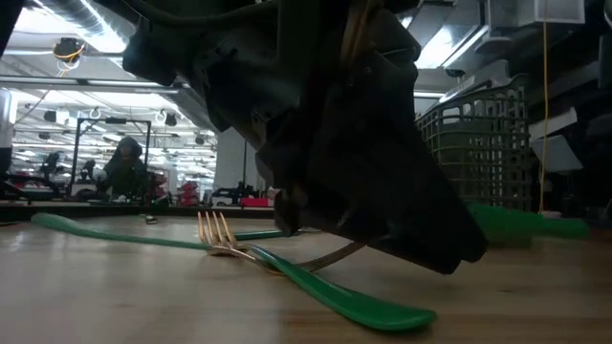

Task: Sort silverware
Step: Put the bottom right knife into the bottom section of the basket

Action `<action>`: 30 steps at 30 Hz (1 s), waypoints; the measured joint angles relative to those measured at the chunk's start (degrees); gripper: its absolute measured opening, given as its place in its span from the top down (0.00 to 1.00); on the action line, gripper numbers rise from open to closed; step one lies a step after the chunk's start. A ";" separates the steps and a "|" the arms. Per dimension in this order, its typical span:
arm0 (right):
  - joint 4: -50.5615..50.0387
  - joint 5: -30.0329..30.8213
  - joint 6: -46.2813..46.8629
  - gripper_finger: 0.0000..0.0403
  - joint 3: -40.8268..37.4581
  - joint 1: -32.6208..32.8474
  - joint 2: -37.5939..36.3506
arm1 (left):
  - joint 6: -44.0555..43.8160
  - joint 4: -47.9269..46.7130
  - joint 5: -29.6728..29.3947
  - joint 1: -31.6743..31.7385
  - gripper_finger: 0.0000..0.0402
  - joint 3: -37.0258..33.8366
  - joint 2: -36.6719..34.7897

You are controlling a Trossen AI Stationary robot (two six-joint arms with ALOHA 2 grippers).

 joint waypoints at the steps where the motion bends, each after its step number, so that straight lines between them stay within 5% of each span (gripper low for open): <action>1: -0.05 -0.02 -0.04 0.90 -0.04 -0.02 0.00 | 0.04 0.21 0.03 -0.02 0.79 0.00 0.00; 13: -2.29 -6.58 -1.69 0.98 2.05 -0.06 0.02 | 0.64 0.72 -0.17 0.77 0.79 -0.07 -0.63; 30: -47.31 -3.05 -1.80 0.99 27.90 -0.22 0.02 | 8.11 -8.21 1.34 1.06 0.79 0.01 -6.69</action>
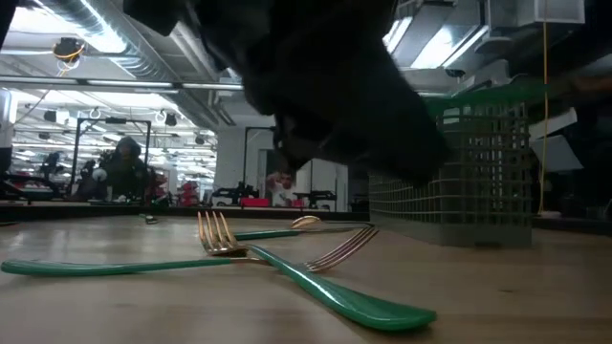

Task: Sort silverware
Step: Put the bottom right knife into the bottom section of the basket

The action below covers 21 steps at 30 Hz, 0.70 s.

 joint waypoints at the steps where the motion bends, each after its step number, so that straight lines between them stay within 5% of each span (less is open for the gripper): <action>1: -2.82 0.23 0.34 0.99 1.24 -0.04 0.00 | 0.00 -1.11 -0.02 0.02 0.79 0.02 0.00; 9: -7.03 0.58 -6.48 0.99 8.00 -3.53 -1.05 | 0.52 -6.17 -0.29 0.09 0.79 -0.03 -0.04; 21: -6.97 0.10 -20.75 0.99 10.59 -12.06 -4.75 | 8.46 0.27 -0.53 -1.35 0.79 -0.05 -3.08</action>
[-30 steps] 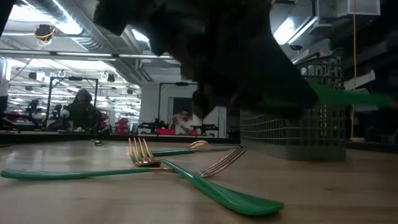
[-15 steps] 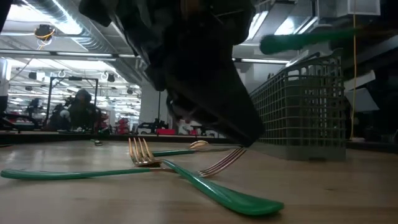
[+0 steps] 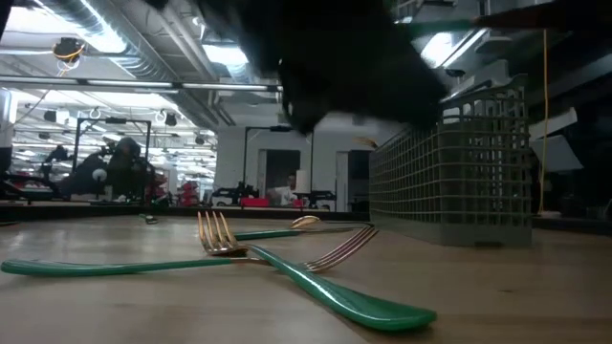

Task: Sort silverware
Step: Put the bottom right knife into the bottom section of the basket

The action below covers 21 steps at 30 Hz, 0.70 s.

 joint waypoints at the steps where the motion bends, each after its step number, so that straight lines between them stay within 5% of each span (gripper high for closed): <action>1: -0.04 0.01 -0.18 0.99 0.01 -0.64 -0.79 | 0.26 0.33 0.02 -0.31 0.79 0.06 -0.63; 11: -0.04 0.25 -0.79 1.00 0.03 -4.88 -10.19 | 14.71 1.85 -2.89 -3.74 0.79 0.06 -8.81; 17: -0.05 2.17 -1.85 1.00 0.03 -7.68 -13.60 | 24.44 13.95 -14.31 -2.99 0.79 0.06 -10.80; 21: -0.03 2.40 -2.08 1.00 0.03 -10.10 -14.00 | 36.96 25.88 -16.90 -1.00 0.79 0.04 -10.80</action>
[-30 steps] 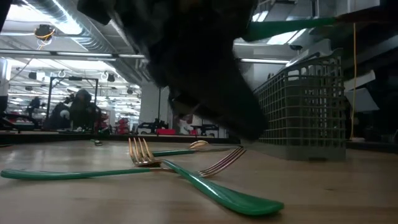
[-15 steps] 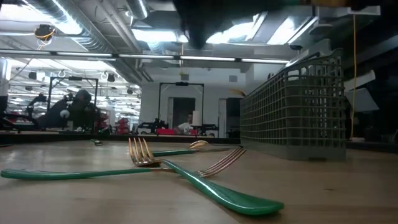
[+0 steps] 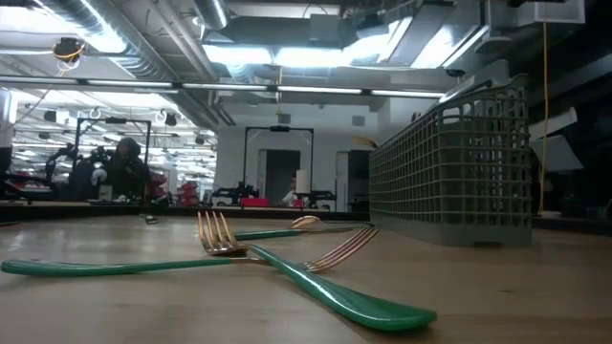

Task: Sort silverware
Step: Put the bottom right knife into the bottom section of the basket

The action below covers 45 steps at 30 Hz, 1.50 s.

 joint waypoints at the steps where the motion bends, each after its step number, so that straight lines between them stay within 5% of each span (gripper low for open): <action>1: 0.04 -0.11 0.00 1.00 0.00 -0.56 0.02 | 3.19 2.28 0.00 0.72 0.79 0.00 0.00; 5: 0.06 -1.09 0.02 0.99 0.00 -2.41 0.65 | 9.25 7.36 -0.04 4.61 0.79 0.00 0.00; 15: 2.13 -9.72 0.32 0.99 0.00 -6.09 0.79 | -1.46 5.57 3.77 12.58 0.78 -0.02 0.04; 19: 5.43 -12.22 0.40 0.99 0.00 -7.49 0.79 | -5.86 1.36 7.69 13.79 0.78 0.00 0.05; 30: 7.33 -14.49 0.46 0.99 0.00 -7.69 0.81 | -1.72 -0.55 5.18 13.31 0.78 -0.02 -0.59; 38: 6.99 -14.46 0.55 0.99 0.00 -7.69 0.81 | 1.27 -6.03 -6.84 10.24 0.78 0.00 -4.60; 45: 7.21 -14.44 0.61 0.99 0.00 -7.69 0.81 | -6.09 -13.99 -13.01 10.69 0.79 0.00 -5.07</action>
